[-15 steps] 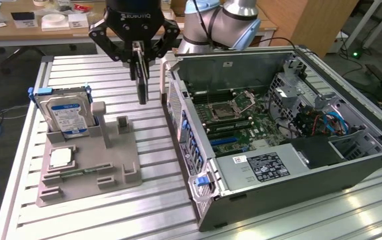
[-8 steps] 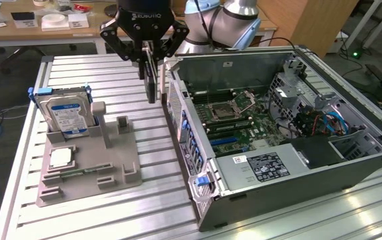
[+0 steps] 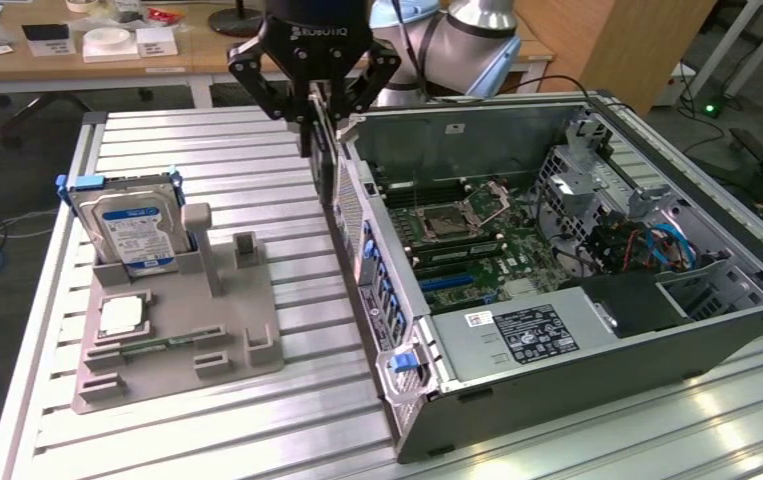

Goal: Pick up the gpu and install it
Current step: 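Pick up the gpu and move the gpu toward the slot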

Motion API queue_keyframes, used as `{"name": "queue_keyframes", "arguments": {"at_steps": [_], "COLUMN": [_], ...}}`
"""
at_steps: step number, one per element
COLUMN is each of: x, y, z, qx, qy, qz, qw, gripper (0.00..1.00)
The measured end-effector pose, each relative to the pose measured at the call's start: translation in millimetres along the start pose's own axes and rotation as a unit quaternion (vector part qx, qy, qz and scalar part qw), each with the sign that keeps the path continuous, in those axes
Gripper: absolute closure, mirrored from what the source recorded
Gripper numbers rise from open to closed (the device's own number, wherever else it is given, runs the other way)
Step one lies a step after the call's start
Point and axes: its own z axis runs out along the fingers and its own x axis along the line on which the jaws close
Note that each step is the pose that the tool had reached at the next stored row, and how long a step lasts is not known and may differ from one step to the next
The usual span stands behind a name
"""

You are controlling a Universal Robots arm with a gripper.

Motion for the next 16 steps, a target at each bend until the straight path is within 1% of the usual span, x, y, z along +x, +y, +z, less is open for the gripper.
{"name": "queue_keyframes", "arguments": {"at_steps": [16], "x": [-36.1], "y": [0.8], "z": [0.7], "qx": [0.0000], "qy": [0.0000], "qz": [0.000], "qw": [1.0000], "gripper": [0.72]}}
